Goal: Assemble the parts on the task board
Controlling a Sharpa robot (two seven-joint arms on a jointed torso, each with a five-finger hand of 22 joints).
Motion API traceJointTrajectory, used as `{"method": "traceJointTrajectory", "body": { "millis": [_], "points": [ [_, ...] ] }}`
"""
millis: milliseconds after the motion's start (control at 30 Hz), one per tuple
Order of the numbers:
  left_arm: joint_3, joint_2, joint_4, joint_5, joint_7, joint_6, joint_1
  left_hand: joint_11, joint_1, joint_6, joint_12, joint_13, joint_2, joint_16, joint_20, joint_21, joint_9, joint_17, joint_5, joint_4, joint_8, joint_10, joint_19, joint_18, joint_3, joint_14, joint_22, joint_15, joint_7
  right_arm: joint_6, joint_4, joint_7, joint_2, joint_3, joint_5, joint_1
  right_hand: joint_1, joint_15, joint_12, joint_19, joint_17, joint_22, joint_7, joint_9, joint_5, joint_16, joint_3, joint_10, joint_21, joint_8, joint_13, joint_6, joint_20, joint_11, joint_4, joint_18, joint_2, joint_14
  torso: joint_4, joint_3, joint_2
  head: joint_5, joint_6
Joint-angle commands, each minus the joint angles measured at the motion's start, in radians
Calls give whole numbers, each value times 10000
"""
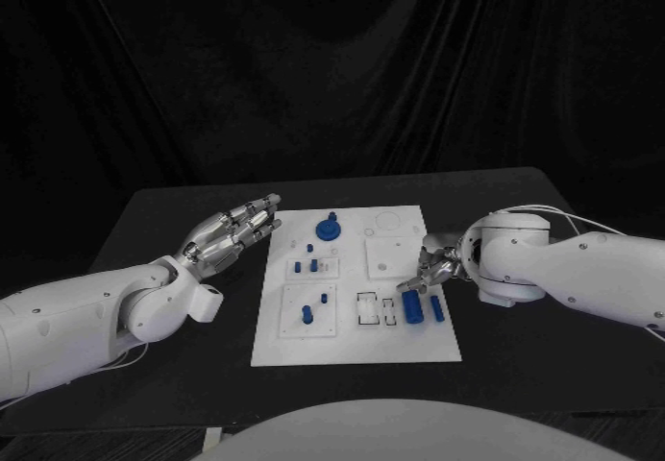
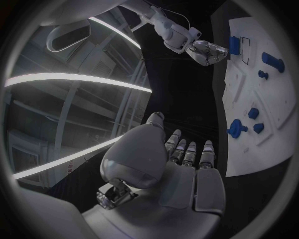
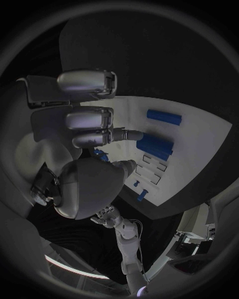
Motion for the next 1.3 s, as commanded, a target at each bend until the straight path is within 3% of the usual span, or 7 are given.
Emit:
{"method": "traceJointTrajectory", "body": {
  "millis": [33, 267, 400, 700, 967, 1167, 1300],
  "points": [
    [10, -1, 7, 60, 493, 149, -12, 77, 79, 37, 59, 15, -7, -36, 69, -12, 8, -17, 35, -4, 47, 4, 4, 171, 44, 13, 9, 69, -16, 717, -59, -262, 66, 5, -699, -45, -210, 79, 63, 864, 2630, 2450, 32, 30, -206, 26, -48, 1050, 58, -112, 2631, -172, 92, 81, 114, -171, -53, 1049, 15, -3, 5, -1, -2],
    [10, 20, -13, 60, 460, 204, -12, 98, 78, 47, 62, 16, 0, -36, 79, -11, 10, -17, 35, 4, 56, 4, 5, 170, 48, 13, 10, 59, 1, 1369, -88, -297, 184, 5, -1643, -107, -1286, 46, 63, 878, 2630, 2467, -68, 458, -1189, 26, -145, 1050, 123, 66, 2631, 246, 116, 13, 283, -181, -265, 1049, 15, -3, 3, 20, -2],
    [10, 44, -28, 60, 435, 245, -13, 106, 78, 34, 59, 15, 4, -36, 88, -8, 8, -17, 36, 7, 54, 4, 8, 170, 51, 13, 14, 65, 9, 1469, -78, -299, 216, 5, -1923, -131, -1635, -15, 63, 878, 2630, 2468, -141, 672, -1228, 26, -161, 1050, 128, 191, 2631, 383, 63, -56, 290, -182, -346, 1049, 20, -3, -2, 31, -2],
    [10, 61, -55, 60, 378, 289, -14, 113, 81, 38, 62, 16, 11, -36, 99, -7, 8, -17, 41, 8, 58, 4, 9, 170, 57, 13, 15, 72, 16, 1282, -176, -292, 339, 5, -1628, -244, -1583, -45, 63, 849, 2630, 2439, -159, 884, -1167, 26, -37, 1050, 39, 225, 2631, 310, 27, -81, 226, -161, -132, 1049, 10, -5, 4, 101, -2],
    [10, 70, -74, 60, 312, 335, -14, 124, 85, 49, 61, 15, 22, -36, 113, -7, 10, -17, 49, 10, 67, 4, 9, 171, 66, 13, 15, 80, 26, 1195, -245, -286, 425, 5, -1326, -348, -1166, -35, 63, 804, 2630, 2396, -142, 1134, -888, 26, 92, 1050, -93, 223, 2631, 167, 30, -67, 87, -130, -9, 1049, 10, -4, 5, 121, -2],
    [10, 79, -80, 60, 283, 393, -14, 146, 97, 54, 76, 18, 44, -36, 134, -5, 11, -17, 68, 9, 77, 5, 12, 172, 86, 13, 18, 96, 46, 1073, -321, -268, 476, 5, -1024, -416, -638, 35, 63, 756, 2630, 2352, -38, 1475, 294, 26, 140, 1050, -235, 45, 2631, -266, 88, 21, -213, -99, 73, 1049, 13, -3, -1, 126, -2],
    [10, 79, -77, 60, 261, 425, -15, 186, 108, 78, 95, 21, 56, -36, 154, -2, 15, -17, 73, 8, 97, 9, 15, 175, 102, 13, 21, 107, 82, 1011, -413, -260, 540, 5, -944, -506, -430, 68, 63, 743, 2630, 2339, 8, 1594, 721, 26, 168, 1050, -281, -47, 2631, -443, 118, 63, -415, -89, 143, 1049, 13, -4, 0, 131, -2]
  ]
}}
